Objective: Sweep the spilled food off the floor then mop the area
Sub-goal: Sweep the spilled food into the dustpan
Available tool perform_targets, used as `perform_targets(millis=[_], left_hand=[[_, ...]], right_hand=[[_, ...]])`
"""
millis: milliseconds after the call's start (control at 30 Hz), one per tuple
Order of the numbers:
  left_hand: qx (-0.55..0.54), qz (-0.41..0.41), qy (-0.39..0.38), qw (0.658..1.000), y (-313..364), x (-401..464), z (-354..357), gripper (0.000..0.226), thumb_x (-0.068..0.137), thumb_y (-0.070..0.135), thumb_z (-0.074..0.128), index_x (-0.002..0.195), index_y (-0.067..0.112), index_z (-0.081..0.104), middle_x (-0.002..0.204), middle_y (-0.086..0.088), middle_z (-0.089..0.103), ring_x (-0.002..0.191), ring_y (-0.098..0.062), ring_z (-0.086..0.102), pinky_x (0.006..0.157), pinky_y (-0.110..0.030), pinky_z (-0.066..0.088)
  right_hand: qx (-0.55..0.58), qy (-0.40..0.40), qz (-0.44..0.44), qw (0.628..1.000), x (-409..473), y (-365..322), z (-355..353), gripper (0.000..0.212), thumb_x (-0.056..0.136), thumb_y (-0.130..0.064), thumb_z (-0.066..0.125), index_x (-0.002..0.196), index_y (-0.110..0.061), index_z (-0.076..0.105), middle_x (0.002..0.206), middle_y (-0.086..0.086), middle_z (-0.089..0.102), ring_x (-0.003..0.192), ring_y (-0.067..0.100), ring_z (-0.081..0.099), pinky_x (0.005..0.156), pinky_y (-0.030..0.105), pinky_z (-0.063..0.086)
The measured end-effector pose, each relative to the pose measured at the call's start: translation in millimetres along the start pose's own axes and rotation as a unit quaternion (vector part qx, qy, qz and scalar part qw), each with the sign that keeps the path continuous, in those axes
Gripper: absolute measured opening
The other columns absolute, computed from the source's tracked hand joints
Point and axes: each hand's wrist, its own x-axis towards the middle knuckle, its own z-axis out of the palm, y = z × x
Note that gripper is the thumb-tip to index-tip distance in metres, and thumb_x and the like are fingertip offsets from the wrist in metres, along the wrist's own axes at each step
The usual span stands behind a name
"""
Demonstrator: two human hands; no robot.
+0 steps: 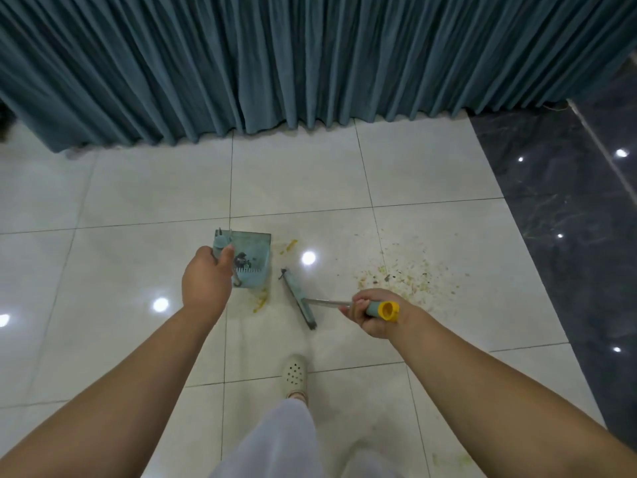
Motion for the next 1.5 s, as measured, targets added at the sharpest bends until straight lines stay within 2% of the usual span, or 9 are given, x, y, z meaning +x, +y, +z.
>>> perform_targets(millis=[133, 400, 667, 767, 833, 1000, 1167, 1333, 1500], left_hand=[[0.014, 0.009, -0.027, 1.0, 5.7, 36.7, 3.4, 0.039, 0.095, 0.043, 0.042, 0.086, 0.006, 0.05, 0.086, -0.015, 0.066, 0.074, -0.035, 0.063, 0.064, -0.037, 0.048], [0.028, 0.044, -0.06, 0.997, 21.8, 83.0, 21.3, 0.039, 0.096, 0.044, 0.041, 0.089, 0.007, 0.051, 0.087, -0.012, 0.066, 0.076, -0.028, 0.06, 0.056, -0.03, 0.039], [0.035, 0.087, -0.074, 0.993, 38.5, 103.8, 35.2, 0.048, 0.095, 0.05, 0.037, 0.089, 0.005, 0.052, 0.084, -0.012, 0.065, 0.074, -0.029, 0.06, 0.064, -0.038, 0.047], [0.03, 0.092, -0.077, 0.992, 45.3, 106.3, 40.6, 0.047, 0.095, 0.049, 0.037, 0.089, 0.005, 0.052, 0.082, -0.012, 0.064, 0.073, -0.03, 0.06, 0.063, -0.038, 0.047], [0.038, 0.091, -0.074, 0.992, 49.7, 108.0, 42.8, 0.045, 0.096, 0.047, 0.037, 0.089, 0.005, 0.051, 0.082, -0.011, 0.063, 0.072, -0.028, 0.058, 0.059, -0.034, 0.042], [0.036, 0.083, -0.071, 0.993, 63.2, 113.4, 49.6, 0.046, 0.097, 0.046, 0.036, 0.091, 0.004, 0.052, 0.082, -0.01, 0.061, 0.073, -0.028, 0.056, 0.058, -0.031, 0.037], [0.028, 0.07, -0.058, 0.995, 77.4, 122.9, 57.0, 0.044, 0.096, 0.047, 0.038, 0.092, 0.005, 0.052, 0.084, -0.01, 0.063, 0.075, -0.027, 0.058, 0.062, -0.031, 0.039], [0.039, 0.055, -0.032, 0.997, 94.9, 139.4, 66.9, 0.045, 0.096, 0.047, 0.039, 0.086, 0.005, 0.05, 0.077, -0.009, 0.058, 0.07, -0.027, 0.055, 0.058, -0.031, 0.038], [0.04, 0.032, -0.016, 0.999, 122.7, 155.9, 85.5, 0.04, 0.096, 0.044, 0.04, 0.083, 0.007, 0.047, 0.071, -0.004, 0.055, 0.067, -0.025, 0.052, 0.056, -0.031, 0.035]], right_hand=[[0.031, -0.011, -0.006, 0.999, 8.4, -24.7, 15.2, 0.005, 0.096, 0.002, 0.039, 0.094, 0.004, 0.044, 0.09, 0.027, 0.046, 0.023, 0.015, 0.043, 0.028, 0.014, 0.04], [0.193, 0.019, -0.025, 0.981, 12.0, -84.1, -2.9, 0.028, 0.099, -0.007, 0.04, 0.126, -0.003, 0.037, 0.089, 0.023, 0.046, 0.024, 0.014, 0.043, 0.028, 0.015, 0.038], [0.27, 0.048, -0.05, 0.96, 2.6, -102.9, -25.8, 0.031, 0.099, -0.012, 0.041, 0.123, 0.006, 0.033, 0.09, 0.023, 0.047, 0.034, 0.011, 0.046, 0.028, 0.013, 0.037], [0.288, 0.049, -0.06, 0.955, -0.4, -107.5, -27.4, 0.025, 0.099, -0.011, 0.04, 0.118, 0.003, 0.036, 0.091, 0.022, 0.046, 0.026, 0.014, 0.043, 0.027, 0.013, 0.036], [0.297, 0.042, -0.062, 0.952, -4.1, -110.7, -26.6, 0.018, 0.099, -0.01, 0.04, 0.112, 0.002, 0.039, 0.092, 0.021, 0.045, 0.031, 0.011, 0.043, 0.028, 0.013, 0.036], [0.284, 0.017, -0.035, 0.958, -12.0, -127.7, -13.7, 0.019, 0.1, -0.014, 0.042, 0.102, 0.005, 0.042, 0.082, 0.016, 0.043, 0.025, 0.016, 0.043, 0.029, 0.013, 0.038], [0.263, -0.014, -0.02, 0.965, -1.4, -153.7, 19.0, 0.023, 0.1, -0.015, 0.041, 0.1, 0.008, 0.043, 0.083, 0.018, 0.046, 0.036, 0.011, 0.043, 0.03, 0.014, 0.038], [0.248, -0.063, 0.001, 0.967, 31.6, -182.8, 61.9, 0.023, 0.101, -0.014, 0.038, 0.104, 0.008, 0.043, 0.084, 0.019, 0.047, 0.044, 0.007, 0.042, 0.032, 0.013, 0.04], [0.166, -0.077, 0.037, 0.982, 52.8, -211.2, 89.7, 0.03, 0.101, -0.014, 0.035, 0.105, 0.014, 0.044, 0.079, 0.022, 0.052, 0.039, 0.01, 0.042, 0.032, 0.015, 0.041]])
